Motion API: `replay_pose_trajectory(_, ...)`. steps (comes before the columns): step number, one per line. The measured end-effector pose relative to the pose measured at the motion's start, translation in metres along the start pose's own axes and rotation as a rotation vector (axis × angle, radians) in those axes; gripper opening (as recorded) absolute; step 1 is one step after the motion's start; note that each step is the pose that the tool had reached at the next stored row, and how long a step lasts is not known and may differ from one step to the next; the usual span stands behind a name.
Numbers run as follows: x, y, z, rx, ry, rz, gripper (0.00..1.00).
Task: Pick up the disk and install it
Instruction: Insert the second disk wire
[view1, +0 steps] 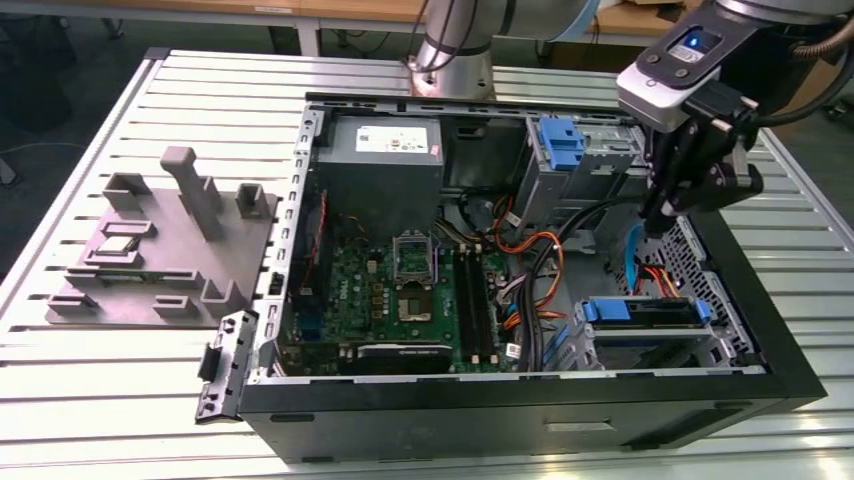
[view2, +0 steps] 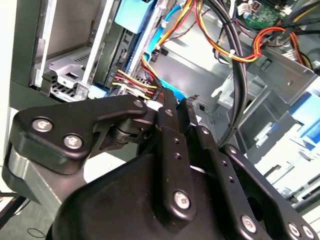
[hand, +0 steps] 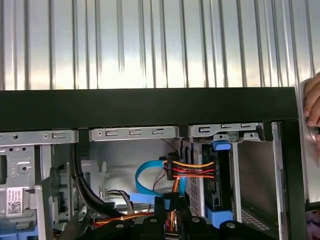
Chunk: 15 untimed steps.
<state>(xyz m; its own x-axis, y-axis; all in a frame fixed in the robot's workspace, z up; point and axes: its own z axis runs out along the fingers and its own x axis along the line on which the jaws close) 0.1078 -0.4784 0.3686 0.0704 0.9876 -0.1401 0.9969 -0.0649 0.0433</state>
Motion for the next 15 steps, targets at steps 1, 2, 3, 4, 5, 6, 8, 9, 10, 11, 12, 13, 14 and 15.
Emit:
replay_pose_trajectory(1, 0.0003, 0.0003, 0.0012, -0.0001, -0.0028, 0.000, 0.24)
replay_pose_trajectory(2, 0.0005, 0.0006, 0.0023, -0.0003, -0.0055, 0.001, 0.24)
replay_pose_trajectory(3, 0.0007, 0.0009, 0.0033, -0.0005, -0.0084, 0.001, 0.24)
replay_pose_trajectory(4, 0.0009, 0.0012, 0.0042, -0.0008, -0.0130, 0.001, 0.24)
replay_pose_trajectory(5, 0.0009, 0.0012, 0.0047, -0.0011, -0.0193, 0.001, 0.24)
replay_pose_trajectory(6, 0.0010, 0.0012, 0.0053, -0.0016, -0.0270, 0.002, 0.24)
replay_pose_trajectory(8, 0.0011, 0.0014, 0.0059, -0.0030, -0.0482, 0.002, 0.24)
replay_pose_trajectory(9, 0.0012, 0.0015, 0.0064, -0.0036, -0.0585, 0.002, 0.24)
replay_pose_trajectory(10, 0.0012, 0.0015, 0.0068, -0.0042, -0.0675, 0.001, 0.24)
replay_pose_trajectory(11, 0.0013, 0.0016, 0.0077, -0.0046, -0.0724, 0.001, 0.24)
replay_pose_trajectory(12, 0.0016, 0.0016, 0.0092, -0.0047, -0.0739, 0.001, 0.24)
replay_pose_trajectory(13, 0.0019, 0.0018, 0.0110, -0.0048, -0.0741, 0.001, 0.24)
replay_pose_trajectory(14, 0.0022, 0.0019, 0.0130, -0.0048, -0.0740, 0.001, 0.24)
replay_pose_trajectory(15, 0.0024, 0.0020, 0.0148, -0.0048, -0.0739, 0.001, 0.24)
